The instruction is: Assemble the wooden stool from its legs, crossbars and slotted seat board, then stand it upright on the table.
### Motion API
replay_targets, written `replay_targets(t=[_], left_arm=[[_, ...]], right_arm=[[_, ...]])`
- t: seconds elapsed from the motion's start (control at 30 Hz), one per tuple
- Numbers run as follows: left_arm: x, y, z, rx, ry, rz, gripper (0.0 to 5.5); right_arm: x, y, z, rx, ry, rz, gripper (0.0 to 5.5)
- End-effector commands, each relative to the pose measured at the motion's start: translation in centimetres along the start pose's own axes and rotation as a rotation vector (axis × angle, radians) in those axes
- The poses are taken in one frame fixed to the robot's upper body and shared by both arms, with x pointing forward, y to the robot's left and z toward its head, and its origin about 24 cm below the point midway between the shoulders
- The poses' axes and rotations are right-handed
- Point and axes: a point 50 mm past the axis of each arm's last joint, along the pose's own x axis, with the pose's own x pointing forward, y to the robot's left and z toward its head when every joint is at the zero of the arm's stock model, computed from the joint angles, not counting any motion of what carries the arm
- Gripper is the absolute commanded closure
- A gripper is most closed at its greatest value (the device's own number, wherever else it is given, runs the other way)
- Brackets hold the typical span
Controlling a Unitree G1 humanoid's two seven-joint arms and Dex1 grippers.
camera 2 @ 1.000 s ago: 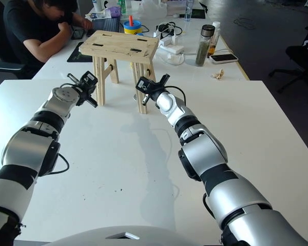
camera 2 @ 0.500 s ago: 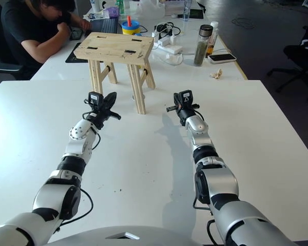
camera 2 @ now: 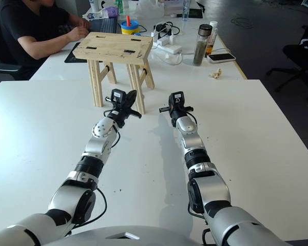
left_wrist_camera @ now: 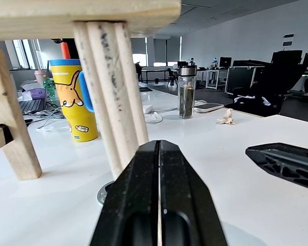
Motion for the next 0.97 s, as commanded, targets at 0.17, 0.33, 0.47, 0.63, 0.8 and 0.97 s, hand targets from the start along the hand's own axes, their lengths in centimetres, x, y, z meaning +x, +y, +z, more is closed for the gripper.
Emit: replay_targets(t=[0.17,0.33,0.47,0.63,0.8,0.97], left_arm=[[0.6,0.4,0.0,0.016,0.008,0.024,5.49],[1.0,0.3,0.0,0.042,0.004,0.011,5.49],[1.2,-0.3,-0.3,0.072,0.008,0.002,5.49],[1.8,-0.9,-0.3,0.074,0.014,-0.038,5.49],[2.7,-1.2,0.4,0.052,0.007,-0.048,5.49],[3.9,-1.4,1.2,0.016,0.016,-0.045,5.49]], right_arm=[[0.1,1.5,0.1,-0.011,-0.012,0.079,5.49],[0.2,1.9,0.2,-0.017,-0.029,0.075,5.49],[0.3,2.2,0.2,-0.018,-0.032,0.082,5.49],[0.2,2.6,-0.1,-0.009,-0.029,0.098,5.49],[0.1,2.8,-0.3,0.009,-0.024,0.107,5.49],[0.2,3.0,-0.2,0.019,-0.028,0.114,5.49]])
